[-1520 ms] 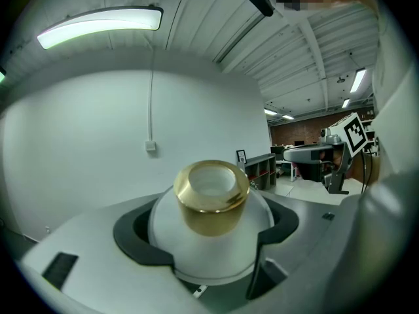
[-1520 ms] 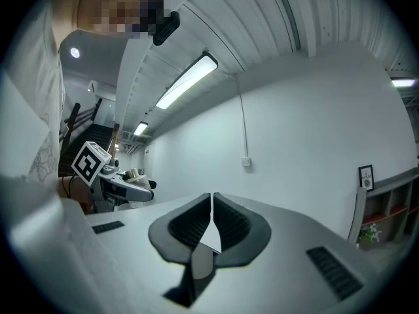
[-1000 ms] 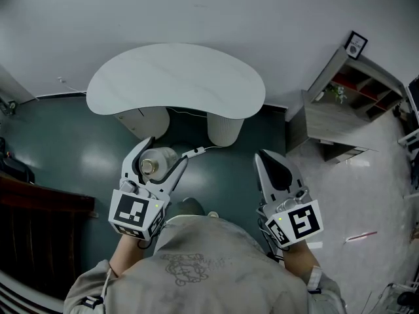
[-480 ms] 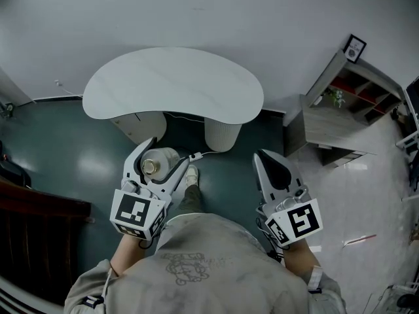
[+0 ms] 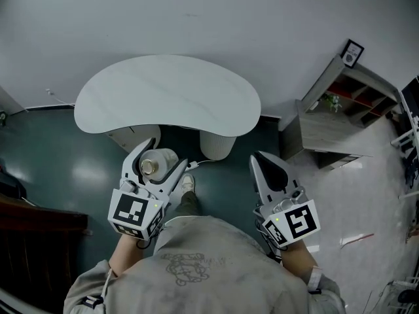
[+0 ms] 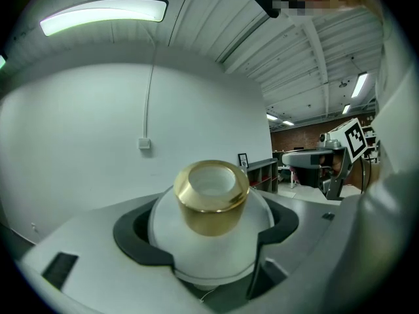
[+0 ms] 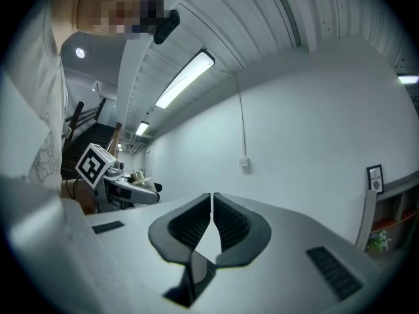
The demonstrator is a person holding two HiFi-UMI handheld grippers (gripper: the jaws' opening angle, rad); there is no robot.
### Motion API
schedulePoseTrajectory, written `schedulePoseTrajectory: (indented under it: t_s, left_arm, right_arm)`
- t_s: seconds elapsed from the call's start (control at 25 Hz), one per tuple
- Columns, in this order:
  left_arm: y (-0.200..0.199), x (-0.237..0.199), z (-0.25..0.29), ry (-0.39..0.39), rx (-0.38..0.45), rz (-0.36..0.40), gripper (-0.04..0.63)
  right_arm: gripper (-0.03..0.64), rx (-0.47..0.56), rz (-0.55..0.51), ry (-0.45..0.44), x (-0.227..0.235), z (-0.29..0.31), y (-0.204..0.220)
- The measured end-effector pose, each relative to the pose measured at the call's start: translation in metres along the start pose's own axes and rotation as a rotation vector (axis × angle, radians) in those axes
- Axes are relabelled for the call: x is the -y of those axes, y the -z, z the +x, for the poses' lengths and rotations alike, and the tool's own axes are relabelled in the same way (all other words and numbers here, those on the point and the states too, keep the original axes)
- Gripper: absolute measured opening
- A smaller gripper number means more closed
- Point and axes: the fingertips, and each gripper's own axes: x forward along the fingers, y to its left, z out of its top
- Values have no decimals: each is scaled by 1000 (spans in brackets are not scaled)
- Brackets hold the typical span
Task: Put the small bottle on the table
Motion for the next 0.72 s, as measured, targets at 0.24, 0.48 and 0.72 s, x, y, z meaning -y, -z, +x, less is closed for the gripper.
schedulePoseTrajectory:
  t_s: [0.24, 0.48, 0.72]
  left_arm:
    - [-4, -36, 41, 13, -11, -3, 347]
    - [-6, -81, 85, 30, -42, -28, 347]
    - [-9, -134, 130, 49, -71, -12, 347]
  right_arm:
    - [35, -30, -6, -10, 19, 50, 0]
    - [35, -67, 39, -15, 43, 107, -2]
    - [35, -102, 45, 11, 69, 171, 1]
